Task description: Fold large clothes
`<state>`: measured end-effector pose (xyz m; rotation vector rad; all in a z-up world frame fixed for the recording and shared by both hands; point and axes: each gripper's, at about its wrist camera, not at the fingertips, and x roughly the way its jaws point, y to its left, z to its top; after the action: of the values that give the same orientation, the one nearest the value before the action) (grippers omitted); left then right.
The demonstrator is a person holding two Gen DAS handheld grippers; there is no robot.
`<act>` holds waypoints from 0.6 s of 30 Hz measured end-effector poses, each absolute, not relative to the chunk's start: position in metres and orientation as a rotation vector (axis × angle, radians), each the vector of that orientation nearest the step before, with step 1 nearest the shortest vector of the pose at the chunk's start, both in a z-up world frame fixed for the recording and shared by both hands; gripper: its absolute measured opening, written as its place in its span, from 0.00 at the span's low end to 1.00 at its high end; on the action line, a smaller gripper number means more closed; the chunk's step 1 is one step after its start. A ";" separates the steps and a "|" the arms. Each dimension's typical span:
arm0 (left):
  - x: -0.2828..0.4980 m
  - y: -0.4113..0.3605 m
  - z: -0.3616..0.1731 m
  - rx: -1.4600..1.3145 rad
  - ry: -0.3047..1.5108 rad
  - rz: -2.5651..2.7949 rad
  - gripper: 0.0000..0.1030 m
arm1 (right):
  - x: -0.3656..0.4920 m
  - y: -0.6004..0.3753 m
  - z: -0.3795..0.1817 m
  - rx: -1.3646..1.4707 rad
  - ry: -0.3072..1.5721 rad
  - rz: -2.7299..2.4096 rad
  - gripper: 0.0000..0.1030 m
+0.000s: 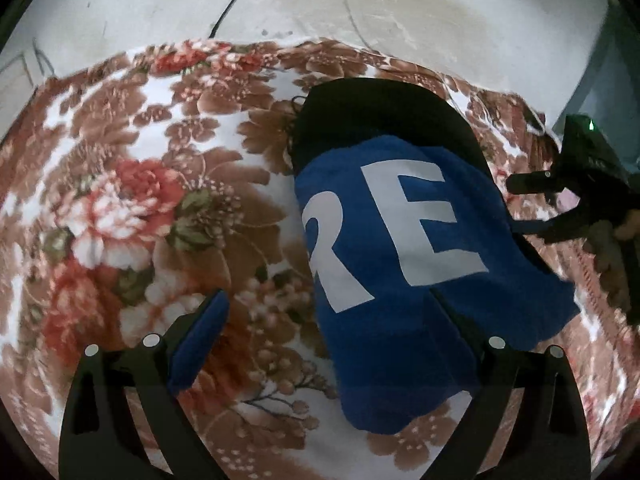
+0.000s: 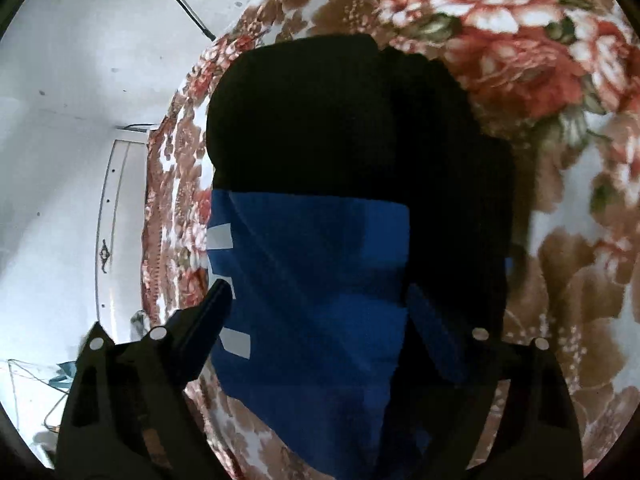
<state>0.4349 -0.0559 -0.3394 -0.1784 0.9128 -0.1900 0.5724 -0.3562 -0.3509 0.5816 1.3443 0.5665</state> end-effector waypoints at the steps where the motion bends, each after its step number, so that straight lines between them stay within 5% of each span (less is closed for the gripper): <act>1: 0.436 -0.055 -0.341 -0.196 0.910 -0.195 0.92 | 0.575 -0.353 -0.353 0.552 1.354 0.562 0.86; 7: 0.435 -0.062 -0.351 -0.216 0.926 -0.240 0.92 | 0.574 -0.354 -0.371 0.506 1.410 0.541 0.80; 9: 0.435 -0.057 -0.350 -0.273 0.922 -0.277 0.92 | 0.573 -0.352 -0.371 0.547 1.421 0.586 0.57; 11: 0.440 -0.049 -0.351 -0.339 0.924 -0.298 0.92 | 0.567 -0.344 -0.361 0.495 1.412 0.625 0.51; 14: 0.449 -0.046 -0.353 -0.373 0.925 -0.296 0.92 | 0.565 -0.335 -0.351 0.454 1.393 0.662 0.25; 18: 0.463 -0.068 -0.368 -0.310 1.018 -0.327 0.92 | 0.570 -0.335 -0.362 0.441 1.392 0.654 0.10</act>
<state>0.4625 -0.0683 -0.3676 -0.3098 1.0176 -0.3267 0.5699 -0.3345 -0.3618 0.4414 1.3923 0.6535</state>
